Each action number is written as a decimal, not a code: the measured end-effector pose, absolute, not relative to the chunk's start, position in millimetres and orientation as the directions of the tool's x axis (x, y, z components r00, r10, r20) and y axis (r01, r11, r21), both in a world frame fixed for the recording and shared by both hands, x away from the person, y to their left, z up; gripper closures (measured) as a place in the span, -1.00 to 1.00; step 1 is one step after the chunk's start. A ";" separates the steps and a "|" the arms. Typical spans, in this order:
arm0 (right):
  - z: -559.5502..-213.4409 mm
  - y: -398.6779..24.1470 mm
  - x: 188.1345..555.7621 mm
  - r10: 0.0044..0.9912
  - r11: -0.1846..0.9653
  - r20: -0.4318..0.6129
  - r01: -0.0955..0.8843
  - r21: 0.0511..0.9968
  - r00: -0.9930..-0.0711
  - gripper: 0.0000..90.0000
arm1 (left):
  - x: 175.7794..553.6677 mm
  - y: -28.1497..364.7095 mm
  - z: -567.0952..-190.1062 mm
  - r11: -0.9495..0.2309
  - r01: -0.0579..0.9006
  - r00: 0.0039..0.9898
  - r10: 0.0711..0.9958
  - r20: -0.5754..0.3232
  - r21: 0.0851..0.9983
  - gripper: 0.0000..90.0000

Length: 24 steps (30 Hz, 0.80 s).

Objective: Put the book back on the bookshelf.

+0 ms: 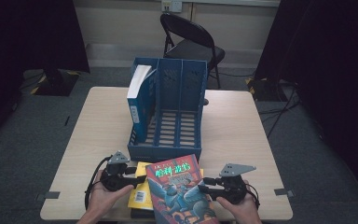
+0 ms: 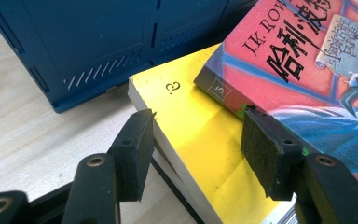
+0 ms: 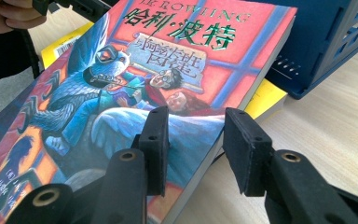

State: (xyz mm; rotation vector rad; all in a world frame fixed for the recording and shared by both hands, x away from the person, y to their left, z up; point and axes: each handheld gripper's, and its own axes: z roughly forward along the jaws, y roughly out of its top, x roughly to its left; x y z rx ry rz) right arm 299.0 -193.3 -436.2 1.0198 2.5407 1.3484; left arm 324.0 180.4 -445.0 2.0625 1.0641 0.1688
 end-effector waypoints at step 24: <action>-435.2 -185.9 310.7 0.603 0.356 0.270 0.556 0.751 -0.751 -0.11 | 323.6 152.7 -437.7 -0.331 0.637 0.696 0.634 -0.336 0.696 -0.12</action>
